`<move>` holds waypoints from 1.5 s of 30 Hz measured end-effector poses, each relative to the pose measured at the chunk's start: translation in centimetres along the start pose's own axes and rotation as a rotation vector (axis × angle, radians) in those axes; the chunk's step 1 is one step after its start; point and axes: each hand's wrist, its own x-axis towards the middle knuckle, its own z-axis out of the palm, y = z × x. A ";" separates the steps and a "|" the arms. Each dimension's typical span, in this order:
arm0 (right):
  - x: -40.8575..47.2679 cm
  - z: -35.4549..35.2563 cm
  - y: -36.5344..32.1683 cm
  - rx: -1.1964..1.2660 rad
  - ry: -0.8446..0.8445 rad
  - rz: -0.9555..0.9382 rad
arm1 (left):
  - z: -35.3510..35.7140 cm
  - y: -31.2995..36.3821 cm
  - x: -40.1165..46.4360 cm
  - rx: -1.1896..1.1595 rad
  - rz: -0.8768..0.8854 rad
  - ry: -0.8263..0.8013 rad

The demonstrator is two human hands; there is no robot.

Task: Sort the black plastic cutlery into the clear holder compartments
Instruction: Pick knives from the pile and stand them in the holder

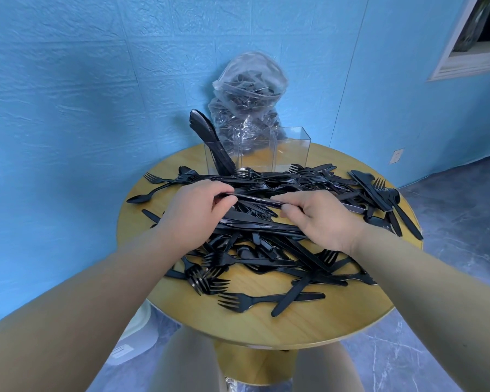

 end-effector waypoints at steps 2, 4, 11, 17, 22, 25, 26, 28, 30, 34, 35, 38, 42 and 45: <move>0.0 0.0 -0.2 -0.092 0.011 -0.051 | 0.0 0.0 0.2 -0.009 -0.019 0.012; 0.0 -0.1 0.1 -0.174 0.054 -0.064 | 0.2 -0.4 0.4 -0.006 -0.051 -0.009; -0.1 0.2 1.0 -0.245 -0.033 0.008 | 1.1 -1.9 0.1 0.148 -0.083 -0.208; 0.1 0.6 0.8 -0.218 -0.075 0.032 | 1.3 -1.8 0.3 0.145 -0.076 -0.214; 0.4 0.5 1.1 -0.215 -0.059 0.042 | 1.1 -1.6 0.5 0.070 -0.059 -0.134; 0.4 0.5 1.1 -0.218 -0.049 0.030 | 0.8 -1.4 0.4 0.048 -0.045 -0.091; 0.5 0.5 1.1 -0.215 -0.047 0.028 | 0.7 -1.3 0.4 0.030 -0.053 -0.074; 0.5 0.4 0.9 -0.221 -0.031 0.025 | 0.5 -1.3 0.4 -0.018 -0.077 -0.047; 0.7 0.2 0.9 -0.249 0.017 0.007 | 0.3 -1.1 0.4 -0.059 -0.095 -0.024; 0.8 -0.2 0.8 -0.266 0.109 -0.047 | -0.4 -0.7 0.5 -0.109 -0.102 0.019; 0.8 -0.3 0.7 -0.242 0.126 -0.067 | -0.5 -0.6 0.6 -0.112 -0.099 0.021; 0.9 -0.6 0.7 -0.198 0.123 -0.098 | -0.9 -0.7 0.7 -0.116 -0.095 0.019; 0.9 -0.8 0.2 -0.150 0.053 -0.110 | -1.8 -0.7 1.0 -0.160 -0.127 0.053; 0.9 -1.2 -0.6 -0.164 0.077 -0.105 | -2.5 -0.4 1.3 -0.219 -0.142 0.036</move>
